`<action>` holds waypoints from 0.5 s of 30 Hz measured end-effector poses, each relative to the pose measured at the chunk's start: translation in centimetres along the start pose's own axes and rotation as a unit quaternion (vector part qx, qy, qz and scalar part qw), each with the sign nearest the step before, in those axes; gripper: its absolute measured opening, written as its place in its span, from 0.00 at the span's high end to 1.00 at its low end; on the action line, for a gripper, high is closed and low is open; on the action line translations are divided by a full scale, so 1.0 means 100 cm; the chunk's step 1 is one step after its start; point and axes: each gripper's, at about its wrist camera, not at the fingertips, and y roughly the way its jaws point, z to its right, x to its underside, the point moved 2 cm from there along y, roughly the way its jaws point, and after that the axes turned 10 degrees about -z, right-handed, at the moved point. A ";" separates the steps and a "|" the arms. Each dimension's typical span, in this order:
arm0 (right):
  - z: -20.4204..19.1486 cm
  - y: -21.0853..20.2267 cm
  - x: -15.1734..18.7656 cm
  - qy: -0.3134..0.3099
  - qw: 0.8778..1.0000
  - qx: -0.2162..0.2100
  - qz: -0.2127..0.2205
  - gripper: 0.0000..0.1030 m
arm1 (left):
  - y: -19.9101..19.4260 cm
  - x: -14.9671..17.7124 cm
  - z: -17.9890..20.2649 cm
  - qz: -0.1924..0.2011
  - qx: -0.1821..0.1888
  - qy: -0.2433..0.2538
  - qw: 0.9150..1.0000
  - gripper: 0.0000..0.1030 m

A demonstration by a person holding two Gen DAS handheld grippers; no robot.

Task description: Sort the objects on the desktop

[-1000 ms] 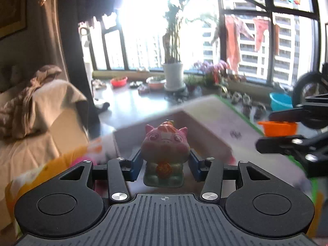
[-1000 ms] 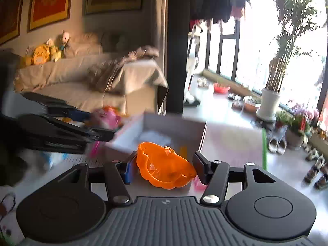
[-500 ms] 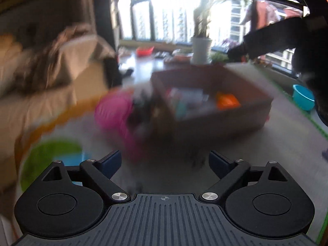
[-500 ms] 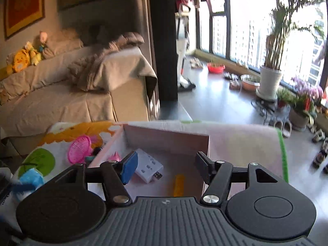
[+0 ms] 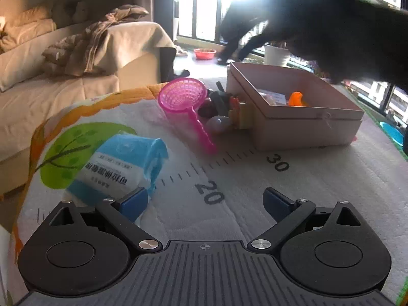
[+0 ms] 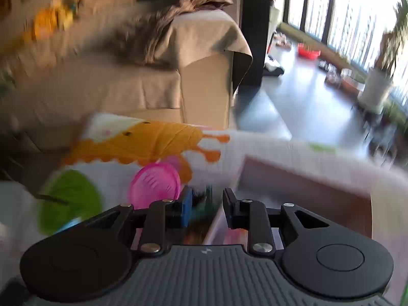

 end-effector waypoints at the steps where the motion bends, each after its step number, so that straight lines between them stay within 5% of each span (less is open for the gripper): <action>1: -0.008 0.016 -0.011 -0.006 1.000 0.022 -0.007 0.75 | -0.004 0.005 0.003 0.001 0.003 -0.002 1.000 0.03; 7: -0.026 0.087 -0.034 -0.020 0.994 0.078 -0.074 0.79 | -0.014 0.017 0.005 0.004 0.022 0.000 1.000 0.02; 15: -0.040 0.056 0.015 -0.011 0.990 -0.030 -0.139 0.79 | -0.010 0.022 0.005 -0.005 0.024 0.001 1.000 0.02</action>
